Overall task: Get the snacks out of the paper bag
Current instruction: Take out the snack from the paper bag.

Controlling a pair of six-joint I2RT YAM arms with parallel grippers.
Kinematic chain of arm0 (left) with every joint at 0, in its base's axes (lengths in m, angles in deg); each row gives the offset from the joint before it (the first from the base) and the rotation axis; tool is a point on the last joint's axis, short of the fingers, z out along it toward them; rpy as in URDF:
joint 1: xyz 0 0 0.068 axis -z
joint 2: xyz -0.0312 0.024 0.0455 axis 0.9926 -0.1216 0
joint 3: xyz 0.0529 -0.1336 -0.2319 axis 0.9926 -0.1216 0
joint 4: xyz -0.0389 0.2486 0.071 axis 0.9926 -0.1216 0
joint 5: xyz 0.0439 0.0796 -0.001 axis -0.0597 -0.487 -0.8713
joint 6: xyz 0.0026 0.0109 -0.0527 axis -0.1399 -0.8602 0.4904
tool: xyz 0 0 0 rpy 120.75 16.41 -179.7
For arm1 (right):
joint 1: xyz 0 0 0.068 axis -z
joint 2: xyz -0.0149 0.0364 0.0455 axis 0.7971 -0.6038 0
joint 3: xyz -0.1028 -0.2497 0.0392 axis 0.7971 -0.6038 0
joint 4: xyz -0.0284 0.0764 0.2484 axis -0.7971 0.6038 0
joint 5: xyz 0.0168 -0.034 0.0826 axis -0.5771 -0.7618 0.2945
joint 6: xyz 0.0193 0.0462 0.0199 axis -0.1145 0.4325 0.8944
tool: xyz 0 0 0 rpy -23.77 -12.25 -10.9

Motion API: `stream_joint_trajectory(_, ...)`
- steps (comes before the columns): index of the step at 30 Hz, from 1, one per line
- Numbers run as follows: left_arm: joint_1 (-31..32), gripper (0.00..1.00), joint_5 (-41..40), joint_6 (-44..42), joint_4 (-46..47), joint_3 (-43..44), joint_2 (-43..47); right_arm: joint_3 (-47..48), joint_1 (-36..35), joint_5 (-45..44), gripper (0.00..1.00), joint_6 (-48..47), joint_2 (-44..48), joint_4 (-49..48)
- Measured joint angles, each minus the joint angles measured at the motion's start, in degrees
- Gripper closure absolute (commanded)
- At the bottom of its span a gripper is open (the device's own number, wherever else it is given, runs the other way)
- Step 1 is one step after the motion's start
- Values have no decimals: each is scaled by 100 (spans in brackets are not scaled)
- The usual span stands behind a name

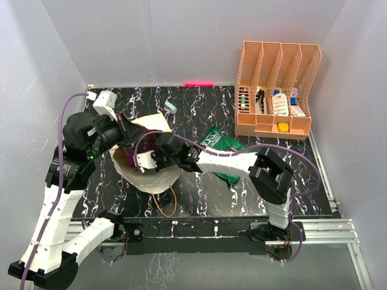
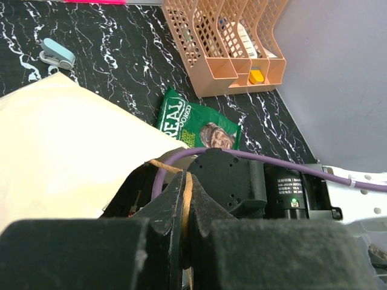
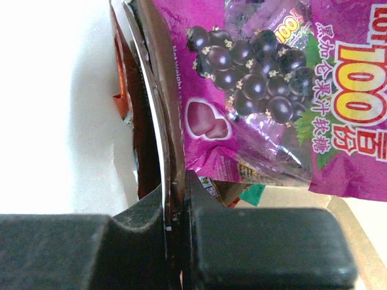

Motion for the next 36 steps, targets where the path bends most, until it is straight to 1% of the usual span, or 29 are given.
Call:
stream_joint_trajectory(5, 0, 100, -293, 127, 0, 11, 31, -9, -87, 17, 93, 219, 201, 26)
stream_joint_trajectory(13, 0, 100, -693, 267, -17, 20, 118, -85, -146, 232, 93, 505, 903, -236)
stream_joint_trajectory(25, 0, 100, -920, 289, -146, 131, 149, -35, -168, 629, 93, 802, 1416, -195)
stream_joint_trajectory(36, 4, 100, -1005, 330, -175, 131, 170, 55, -166, 1215, 93, 1191, 2317, 0)
